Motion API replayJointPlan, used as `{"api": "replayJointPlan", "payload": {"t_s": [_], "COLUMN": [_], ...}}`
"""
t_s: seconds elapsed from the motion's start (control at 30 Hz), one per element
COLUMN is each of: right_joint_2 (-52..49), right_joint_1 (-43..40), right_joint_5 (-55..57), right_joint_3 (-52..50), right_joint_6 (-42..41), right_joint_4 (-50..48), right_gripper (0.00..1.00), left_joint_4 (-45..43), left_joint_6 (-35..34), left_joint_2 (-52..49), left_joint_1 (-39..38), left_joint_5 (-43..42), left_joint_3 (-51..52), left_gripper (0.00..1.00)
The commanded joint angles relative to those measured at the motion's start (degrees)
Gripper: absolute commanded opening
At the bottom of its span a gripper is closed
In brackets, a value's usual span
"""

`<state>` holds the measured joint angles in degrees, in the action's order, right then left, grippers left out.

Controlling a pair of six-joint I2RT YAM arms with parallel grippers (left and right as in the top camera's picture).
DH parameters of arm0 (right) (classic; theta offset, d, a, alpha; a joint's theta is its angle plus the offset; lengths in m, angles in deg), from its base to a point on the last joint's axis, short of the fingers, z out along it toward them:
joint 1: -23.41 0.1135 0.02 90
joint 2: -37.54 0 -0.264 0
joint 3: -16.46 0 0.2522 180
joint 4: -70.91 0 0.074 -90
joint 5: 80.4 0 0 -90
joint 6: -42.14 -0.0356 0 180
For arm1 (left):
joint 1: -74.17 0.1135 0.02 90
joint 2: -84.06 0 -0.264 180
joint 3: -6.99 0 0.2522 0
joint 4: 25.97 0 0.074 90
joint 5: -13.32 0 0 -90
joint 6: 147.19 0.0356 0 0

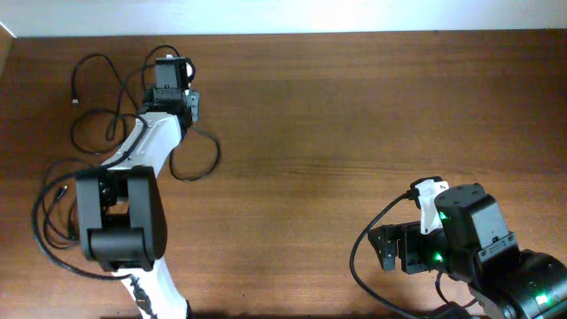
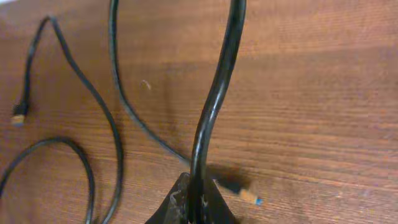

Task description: Untangle cables

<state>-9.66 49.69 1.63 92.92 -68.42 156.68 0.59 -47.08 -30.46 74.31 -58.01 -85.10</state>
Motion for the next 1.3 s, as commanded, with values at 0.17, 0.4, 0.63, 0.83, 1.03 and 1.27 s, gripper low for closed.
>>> {"api": "replayJointPlan", "payload": {"t_s": [0.17,0.4,0.63,0.83,1.03,1.27], "right_joint_2": [0.2,0.2,0.2,0.2,0.2,0.2], "right_joint_1": [0.0,0.0,0.0,0.0,0.0,0.0], "right_joint_5": [0.7,1.2,1.8,1.8,1.8,1.8], "right_joint_3": [0.1,0.1,0.1,0.1,0.1,0.1], "right_joint_6": [0.1,0.1,0.1,0.1,0.1,0.1], "right_joint_4": [0.6,1.0,0.6,1.4,1.3,1.3], "right_gripper": [0.96,0.96,0.96,0.96,0.96,0.96], "left_joint_4": [3.3,6.2,33.4,40.3,40.7,40.7], "left_joint_6": [0.3,0.3,-0.4,-0.3,-0.3,-0.3], "left_joint_2": [-2.0,11.0,21.1,21.6,21.6,21.6], "left_joint_1": [0.1,-2.9,-18.0,-28.7,-33.4,-33.4], "left_joint_5": [-2.4,-4.3,-10.2,-21.4,-22.1,-22.1], "left_joint_3": [-0.6,-0.6,-0.6,-0.6,-0.6,-0.6], "left_gripper": [0.99,0.99,0.99,0.99,0.99,0.99]}}
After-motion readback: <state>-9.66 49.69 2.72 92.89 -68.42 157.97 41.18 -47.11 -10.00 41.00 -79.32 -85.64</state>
